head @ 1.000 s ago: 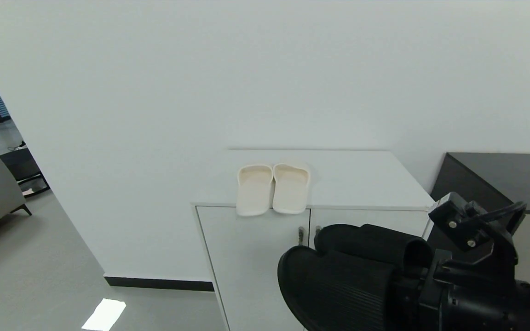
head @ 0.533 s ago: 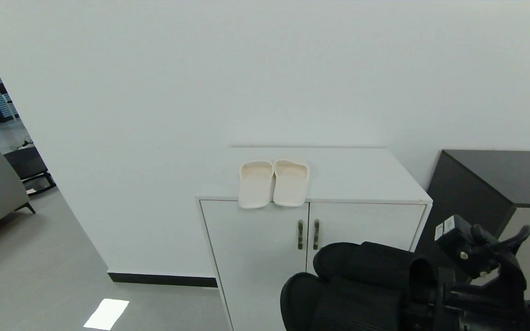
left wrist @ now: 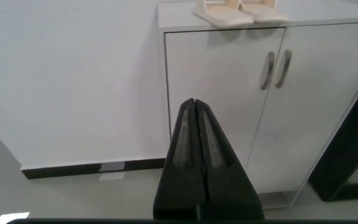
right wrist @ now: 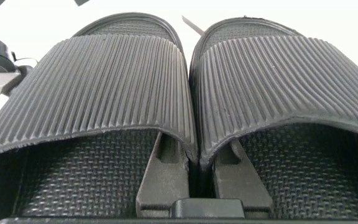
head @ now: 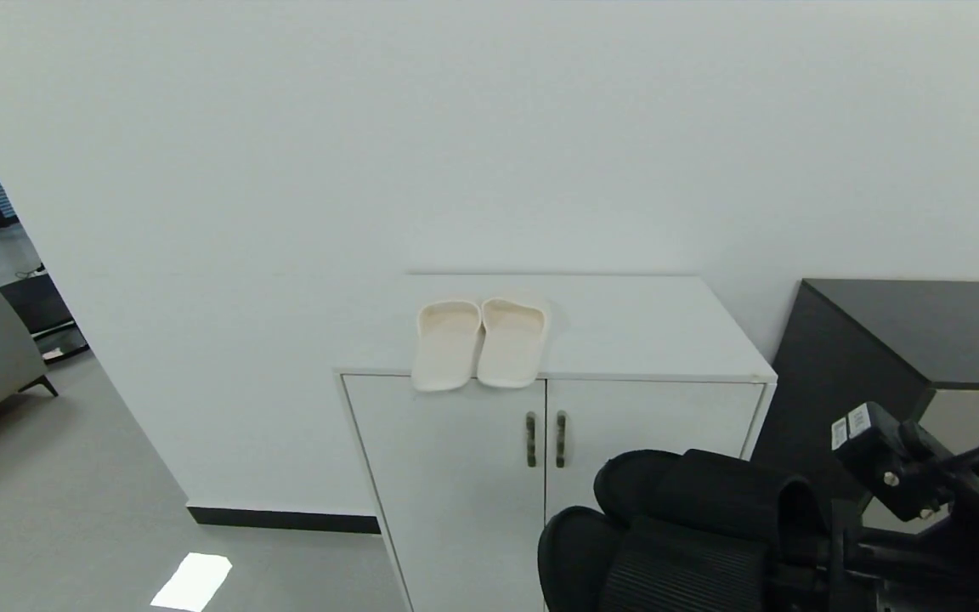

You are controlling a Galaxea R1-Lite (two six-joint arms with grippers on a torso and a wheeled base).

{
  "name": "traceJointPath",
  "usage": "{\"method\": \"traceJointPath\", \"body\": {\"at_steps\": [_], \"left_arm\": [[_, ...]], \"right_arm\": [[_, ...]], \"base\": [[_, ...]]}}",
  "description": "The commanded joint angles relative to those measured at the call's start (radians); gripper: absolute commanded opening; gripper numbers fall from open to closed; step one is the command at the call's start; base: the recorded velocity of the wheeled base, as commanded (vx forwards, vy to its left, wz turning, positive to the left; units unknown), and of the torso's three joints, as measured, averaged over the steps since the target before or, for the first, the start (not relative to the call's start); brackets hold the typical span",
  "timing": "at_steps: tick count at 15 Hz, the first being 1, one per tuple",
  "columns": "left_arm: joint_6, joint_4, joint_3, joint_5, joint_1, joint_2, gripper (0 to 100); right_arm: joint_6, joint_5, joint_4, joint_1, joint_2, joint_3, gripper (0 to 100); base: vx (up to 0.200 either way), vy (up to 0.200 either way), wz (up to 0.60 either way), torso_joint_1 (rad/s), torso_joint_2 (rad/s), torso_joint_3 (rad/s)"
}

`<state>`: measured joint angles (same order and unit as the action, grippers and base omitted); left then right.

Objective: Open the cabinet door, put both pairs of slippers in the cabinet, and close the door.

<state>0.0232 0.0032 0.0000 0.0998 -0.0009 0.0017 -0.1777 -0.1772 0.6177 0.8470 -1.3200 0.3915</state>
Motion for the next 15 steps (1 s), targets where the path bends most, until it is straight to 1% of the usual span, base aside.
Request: {"method": "traceJointPath", "body": {"at_steps": [1,15], "left_arm": [[0.0,0.0,0.0,0.0,-0.001,0.0,0],[-0.002,0.0,0.0,0.0,-0.001,0.0,0]], "right_arm": [[0.0,-0.002,-0.001,0.001,-0.001,0.0,0],[-0.002,-0.007,0.001,-0.013,0.002,-0.013,0]], "base": [[0.0,-0.2,0.0,0.002,0.0,0.007],[0.0,0.0,0.0,0.0,0.0,0.0]]}}
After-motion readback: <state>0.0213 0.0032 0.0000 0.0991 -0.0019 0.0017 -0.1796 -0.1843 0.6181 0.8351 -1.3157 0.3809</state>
